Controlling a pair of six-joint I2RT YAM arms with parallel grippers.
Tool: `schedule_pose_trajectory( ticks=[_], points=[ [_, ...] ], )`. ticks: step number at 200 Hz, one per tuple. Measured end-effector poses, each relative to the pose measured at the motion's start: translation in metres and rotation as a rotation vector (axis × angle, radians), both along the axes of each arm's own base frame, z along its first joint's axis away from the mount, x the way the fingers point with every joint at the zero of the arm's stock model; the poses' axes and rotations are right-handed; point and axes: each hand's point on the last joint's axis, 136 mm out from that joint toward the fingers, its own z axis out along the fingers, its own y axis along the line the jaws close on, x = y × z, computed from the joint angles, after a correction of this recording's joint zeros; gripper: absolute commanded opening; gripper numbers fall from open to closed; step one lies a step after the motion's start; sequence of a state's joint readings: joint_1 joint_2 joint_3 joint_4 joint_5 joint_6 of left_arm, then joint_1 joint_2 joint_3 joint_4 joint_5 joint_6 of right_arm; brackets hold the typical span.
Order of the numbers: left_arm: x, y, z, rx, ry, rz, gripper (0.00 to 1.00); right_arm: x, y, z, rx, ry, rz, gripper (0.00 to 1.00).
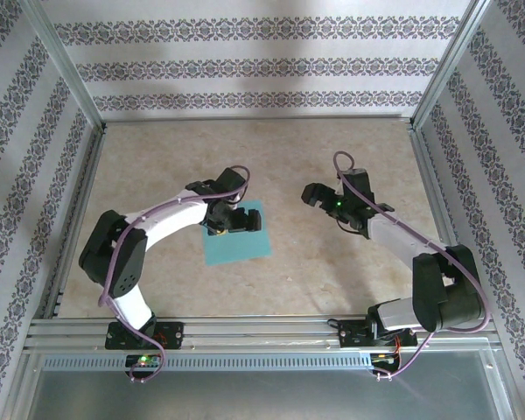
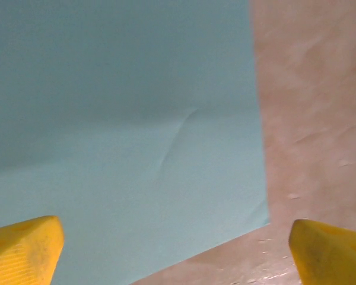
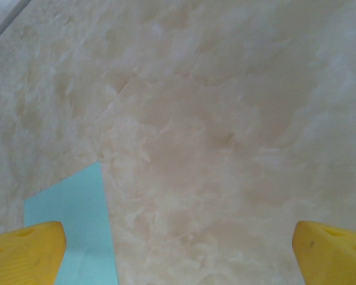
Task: Fold a paper plane with a square sheet of paper (pick it up from the middle)
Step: Move the square sheet of paper to the center of the table, then first fold the square sheet of paper in half at the center of the table.
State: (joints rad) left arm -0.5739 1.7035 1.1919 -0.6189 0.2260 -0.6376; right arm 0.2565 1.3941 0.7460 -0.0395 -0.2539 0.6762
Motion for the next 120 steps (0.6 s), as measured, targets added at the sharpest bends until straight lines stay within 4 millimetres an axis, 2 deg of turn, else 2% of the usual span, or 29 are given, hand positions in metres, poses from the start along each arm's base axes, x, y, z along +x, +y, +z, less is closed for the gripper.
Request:
schedule_pose_trajectory(
  ticks=[18, 36, 52, 76, 120],
  points=[
    [0.008, 0.006, 0.017, 0.019, -0.056, 0.04, 0.99, -0.009, 0.02, 0.0, -0.004, 0.011, 0.051, 0.98],
    [0.011, 0.015, 0.018, 0.053, -0.07, 0.089, 0.99, -0.014, 0.036, 0.0, -0.006, 0.018, 0.091, 0.98],
    [0.013, 0.019, 0.012, 0.074, -0.061, 0.125, 1.0, -0.014, 0.044, -0.004, -0.011, 0.031, 0.106, 0.98],
    [0.015, 0.02, -0.004, 0.11, -0.013, 0.163, 0.99, -0.012, 0.043, -0.013, -0.027, 0.055, 0.098, 0.98],
    [0.033, 0.009, -0.033, 0.207, 0.073, 0.181, 0.95, -0.012, 0.043, -0.024, -0.045, 0.083, 0.095, 0.98]
  ],
)
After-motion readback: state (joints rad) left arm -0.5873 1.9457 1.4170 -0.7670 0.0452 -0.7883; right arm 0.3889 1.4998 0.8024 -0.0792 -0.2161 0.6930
